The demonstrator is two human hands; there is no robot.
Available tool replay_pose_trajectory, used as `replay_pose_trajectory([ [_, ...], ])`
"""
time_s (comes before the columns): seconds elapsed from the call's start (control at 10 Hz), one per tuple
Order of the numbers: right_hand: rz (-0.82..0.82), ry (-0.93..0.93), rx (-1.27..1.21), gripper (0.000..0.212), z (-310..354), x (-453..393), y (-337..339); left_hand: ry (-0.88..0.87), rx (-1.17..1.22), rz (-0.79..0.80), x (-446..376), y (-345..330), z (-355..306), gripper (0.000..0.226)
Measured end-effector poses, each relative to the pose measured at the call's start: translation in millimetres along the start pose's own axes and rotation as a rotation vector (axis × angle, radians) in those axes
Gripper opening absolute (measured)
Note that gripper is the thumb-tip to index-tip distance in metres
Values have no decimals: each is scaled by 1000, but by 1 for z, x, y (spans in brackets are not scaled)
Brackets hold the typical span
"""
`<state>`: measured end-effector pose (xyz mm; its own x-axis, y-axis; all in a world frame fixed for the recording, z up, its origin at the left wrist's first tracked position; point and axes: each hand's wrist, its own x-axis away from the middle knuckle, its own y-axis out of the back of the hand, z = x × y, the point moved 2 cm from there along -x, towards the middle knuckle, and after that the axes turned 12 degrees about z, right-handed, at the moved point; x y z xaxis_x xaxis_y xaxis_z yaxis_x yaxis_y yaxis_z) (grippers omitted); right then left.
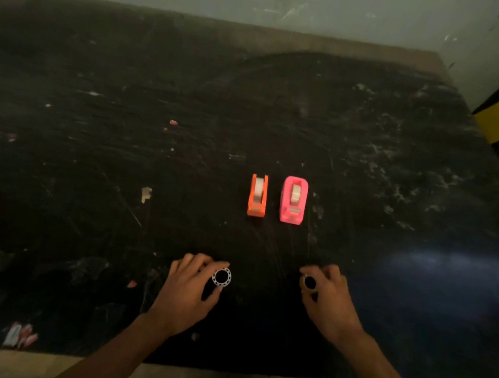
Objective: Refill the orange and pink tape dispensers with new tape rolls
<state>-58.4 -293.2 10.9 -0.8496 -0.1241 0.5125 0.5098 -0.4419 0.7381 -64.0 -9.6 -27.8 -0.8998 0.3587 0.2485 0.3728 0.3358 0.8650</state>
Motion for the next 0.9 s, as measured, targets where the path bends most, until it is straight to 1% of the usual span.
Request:
replay_pose_trajectory([
  [0.1, 28, 146, 16, 45, 39, -21, -2, 82, 67, -41, -15, 22, 19, 49],
  [0.2, -14, 314, 139, 47, 95, -55, 3, 183, 83, -79, -44, 54, 43, 51],
  [0.3, -178, 364, 305, 46, 145, -95, 14, 228, 60, -104, -78, 83, 59, 52],
  [0.4, -210, 310, 445, 46, 175, -133, 24, 258, 33, -87, -106, 103, 71, 51],
  [0.6, -143, 171, 605, 40, 189, -174, 15, 257, -29, 74, -134, 107, 81, 51],
  [0.7, -135, 147, 595, 42, 190, -181, 14, 267, -4, 81, -141, 106, 86, 53],
  [0.8, -151, 146, 538, 50, 190, -173, 17, 278, 21, 117, -137, 108, 81, 65],
  [0.9, -245, 175, 461, 49, 192, -166, 29, 344, 131, 131, -140, 119, 78, 79],
])
